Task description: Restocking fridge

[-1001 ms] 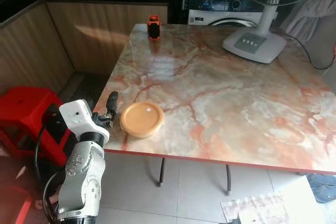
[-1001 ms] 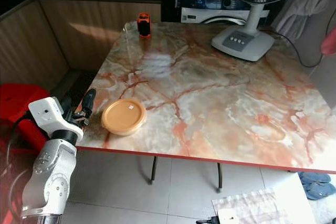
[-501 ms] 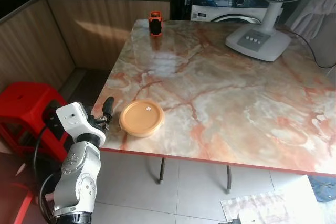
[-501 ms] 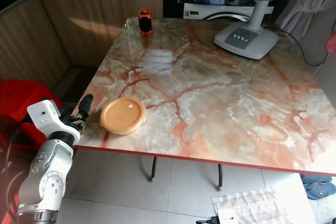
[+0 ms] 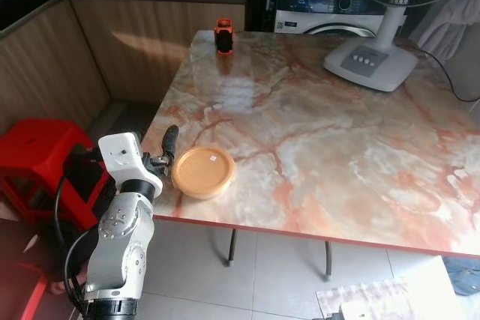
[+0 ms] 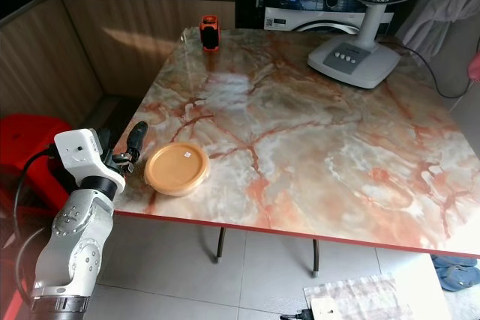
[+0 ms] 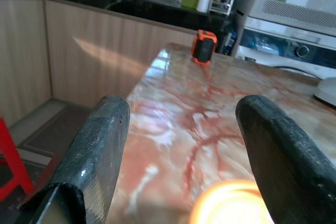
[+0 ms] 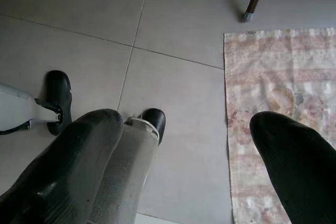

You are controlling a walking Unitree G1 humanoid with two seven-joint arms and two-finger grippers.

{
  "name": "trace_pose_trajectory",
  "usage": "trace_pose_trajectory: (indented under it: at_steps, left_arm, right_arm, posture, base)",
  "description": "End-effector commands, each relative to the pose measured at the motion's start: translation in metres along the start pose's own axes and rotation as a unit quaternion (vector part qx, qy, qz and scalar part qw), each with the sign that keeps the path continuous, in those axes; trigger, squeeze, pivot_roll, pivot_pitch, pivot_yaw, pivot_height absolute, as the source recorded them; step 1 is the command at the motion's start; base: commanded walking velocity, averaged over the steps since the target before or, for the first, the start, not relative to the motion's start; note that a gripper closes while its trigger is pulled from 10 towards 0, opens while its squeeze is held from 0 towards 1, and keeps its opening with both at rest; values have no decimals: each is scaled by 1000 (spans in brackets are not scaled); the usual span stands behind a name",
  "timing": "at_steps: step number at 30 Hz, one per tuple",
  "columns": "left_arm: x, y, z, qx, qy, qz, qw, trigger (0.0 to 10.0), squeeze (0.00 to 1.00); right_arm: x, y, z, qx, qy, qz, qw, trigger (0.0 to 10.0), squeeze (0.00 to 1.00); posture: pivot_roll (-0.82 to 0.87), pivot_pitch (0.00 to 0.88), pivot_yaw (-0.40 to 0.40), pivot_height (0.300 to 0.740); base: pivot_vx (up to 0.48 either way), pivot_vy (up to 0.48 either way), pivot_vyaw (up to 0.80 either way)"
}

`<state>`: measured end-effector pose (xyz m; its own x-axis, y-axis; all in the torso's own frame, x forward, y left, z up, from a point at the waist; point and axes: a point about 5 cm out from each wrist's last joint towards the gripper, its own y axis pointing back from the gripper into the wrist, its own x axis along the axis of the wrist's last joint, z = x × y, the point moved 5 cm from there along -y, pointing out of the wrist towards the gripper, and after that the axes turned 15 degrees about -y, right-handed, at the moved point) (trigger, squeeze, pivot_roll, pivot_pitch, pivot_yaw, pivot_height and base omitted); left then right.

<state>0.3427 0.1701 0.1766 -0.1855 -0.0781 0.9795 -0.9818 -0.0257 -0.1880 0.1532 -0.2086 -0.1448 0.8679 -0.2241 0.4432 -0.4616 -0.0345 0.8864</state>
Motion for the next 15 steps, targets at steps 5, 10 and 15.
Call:
trace_pose_trajectory:
  at_steps: [5,10,15]
  left_arm:
    - [9,-1,-1,1,-15,19,1000,10000,0]
    - [9,-1,-1,-1,-16,19,1000,10000,0]
    - [8,-1,6,-15,-11,17,1000,10000,0]
  right_arm:
    - [-1,0,-1,1,1,-1,1000,10000,0]
    - [-1,0,0,0,0,-1,1000,10000,0]
    - [-2,0,0,0,1,-2,1000,10000,0]
  posture:
    - [15,38,-1,740]
    - [12,40,-1,740]
    - [15,43,-3,740]
  base:
    - [291,0,0]
    - [290,0,0]
    - [58,0,0]
